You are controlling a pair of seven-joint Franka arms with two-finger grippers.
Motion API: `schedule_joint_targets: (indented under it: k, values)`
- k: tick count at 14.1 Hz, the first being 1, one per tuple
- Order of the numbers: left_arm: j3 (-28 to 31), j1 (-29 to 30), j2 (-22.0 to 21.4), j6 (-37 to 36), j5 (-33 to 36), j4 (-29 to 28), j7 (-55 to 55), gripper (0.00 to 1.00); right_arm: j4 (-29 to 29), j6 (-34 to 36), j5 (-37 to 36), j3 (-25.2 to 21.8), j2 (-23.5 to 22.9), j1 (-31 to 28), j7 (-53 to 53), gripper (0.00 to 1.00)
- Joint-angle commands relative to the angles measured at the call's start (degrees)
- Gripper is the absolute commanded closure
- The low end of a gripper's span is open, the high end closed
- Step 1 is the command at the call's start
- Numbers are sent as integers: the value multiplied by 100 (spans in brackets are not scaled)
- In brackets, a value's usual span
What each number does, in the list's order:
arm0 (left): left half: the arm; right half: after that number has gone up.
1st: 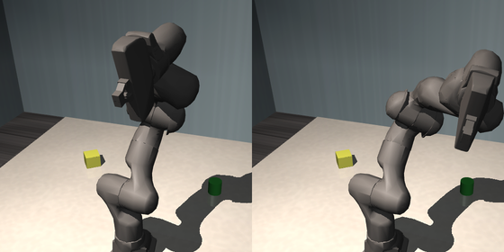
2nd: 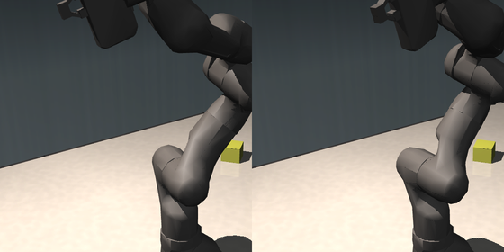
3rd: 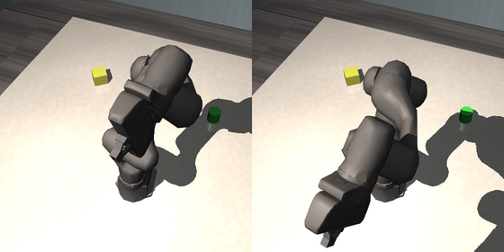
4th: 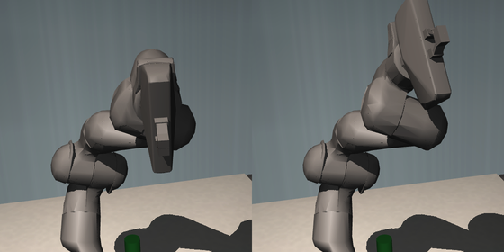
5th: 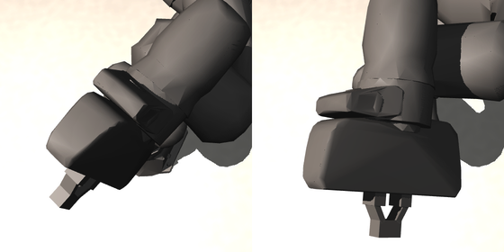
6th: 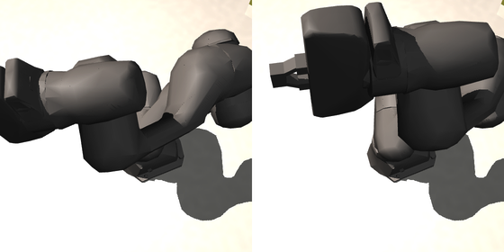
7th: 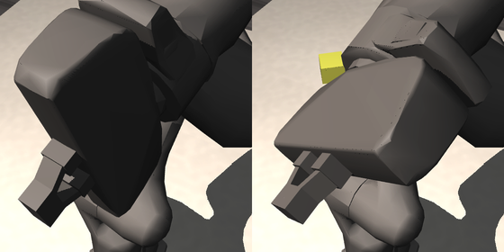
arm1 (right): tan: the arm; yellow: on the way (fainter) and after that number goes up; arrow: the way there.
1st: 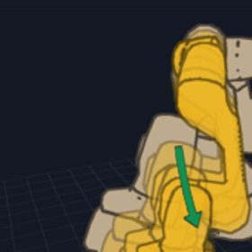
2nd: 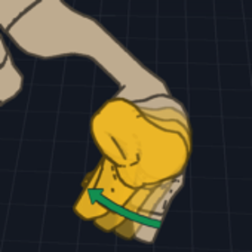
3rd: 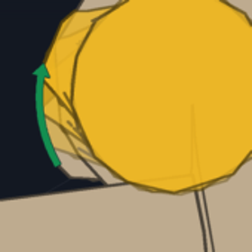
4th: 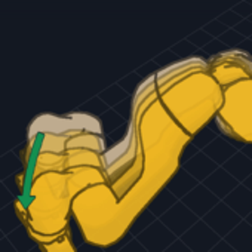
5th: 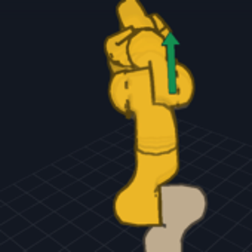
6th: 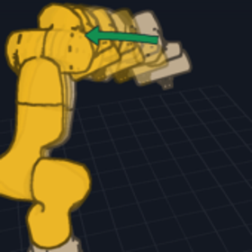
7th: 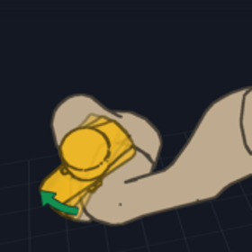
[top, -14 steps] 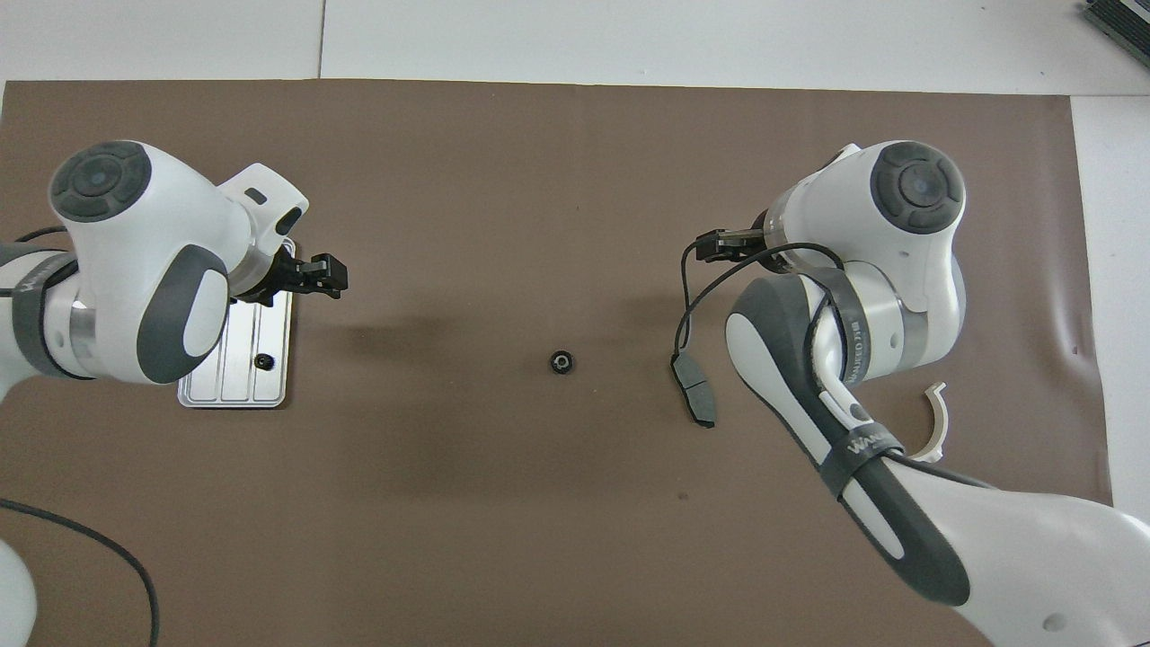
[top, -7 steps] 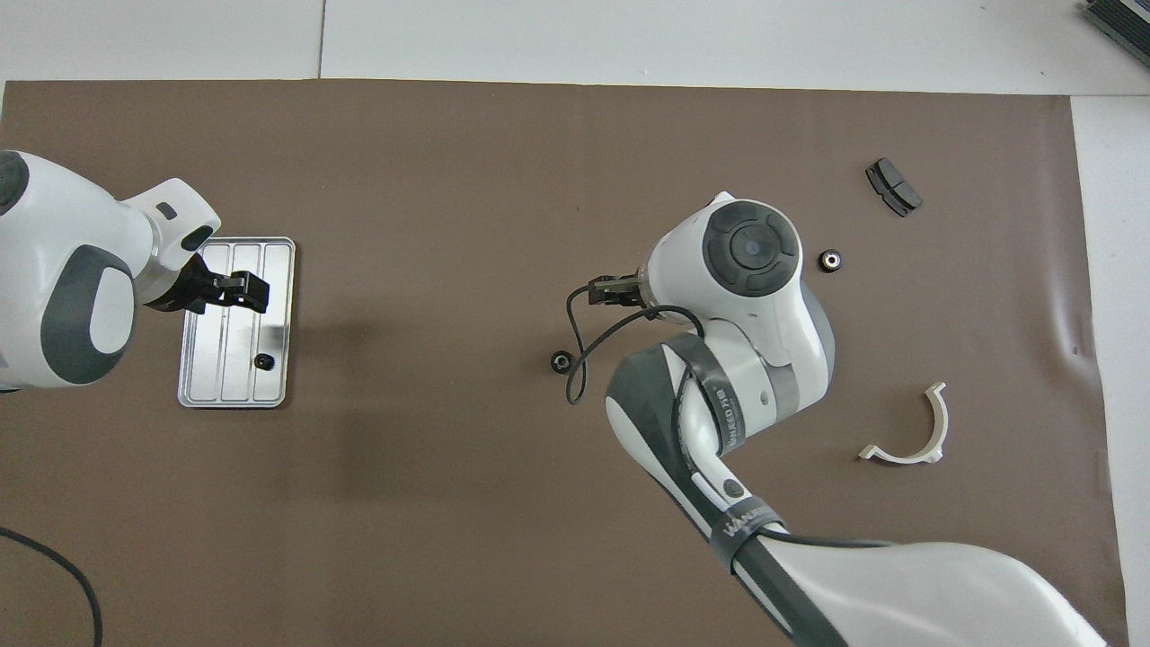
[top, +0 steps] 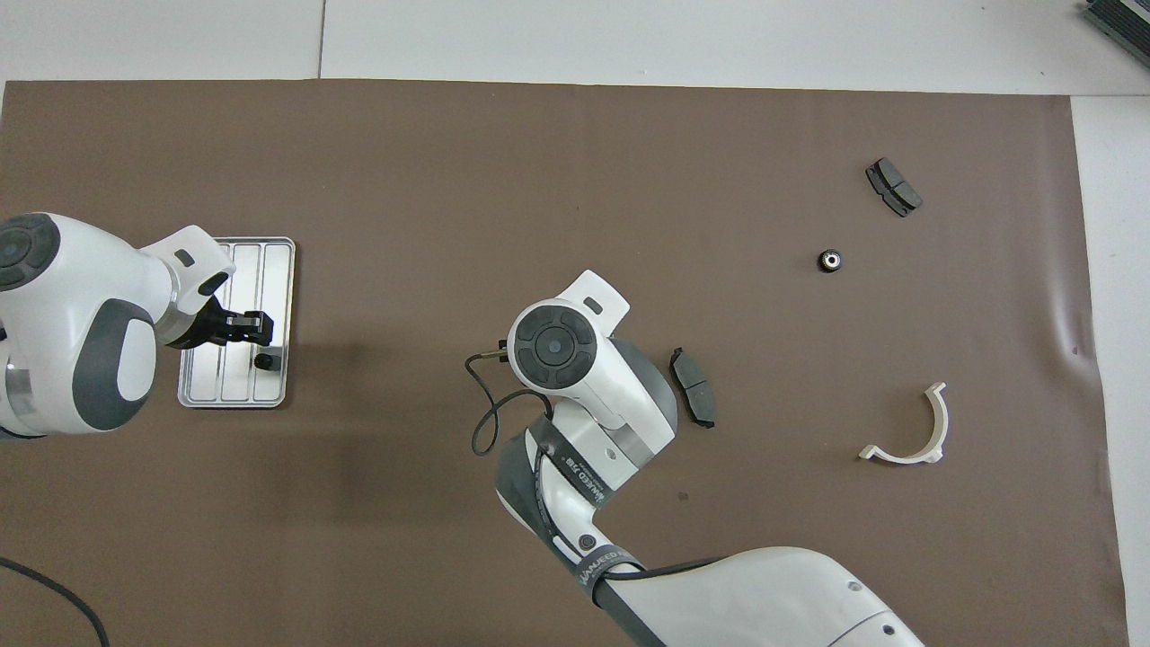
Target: Place bearing gear from tray to pile
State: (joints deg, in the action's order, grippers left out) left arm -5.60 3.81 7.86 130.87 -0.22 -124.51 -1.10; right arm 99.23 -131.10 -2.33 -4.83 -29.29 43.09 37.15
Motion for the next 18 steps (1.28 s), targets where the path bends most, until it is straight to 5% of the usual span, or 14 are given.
schedule_joint_targets:
  k: [1, 5, 6, 7, 13, 18]
  values:
    - [-20, 41, -215, 193, -40, -284, 57, 48, -18, 155, -101, -9, -7, 7, 47, 34]
    - [-20, 24, -250, 447, -40, -469, 101, 50, -18, 155, -101, -9, -7, 7, 47, 47]
    - [-20, 24, -250, 465, -40, -504, 101, 51, -18, 147, -101, -9, -7, -2, 47, 62]
    - [-20, 24, -250, 492, -40, -504, 101, 53, -27, 138, -92, -9, -16, 6, 73, 100]
    - [-20, 6, -241, 501, -40, -530, 153, 57, -106, 199, -13, -9, 46, -20, 178, 100]
    - [-20, -47, -241, 764, -40, -671, 285, 59, 52, 1111, -13, -35, 1090, -669, -162, 100]
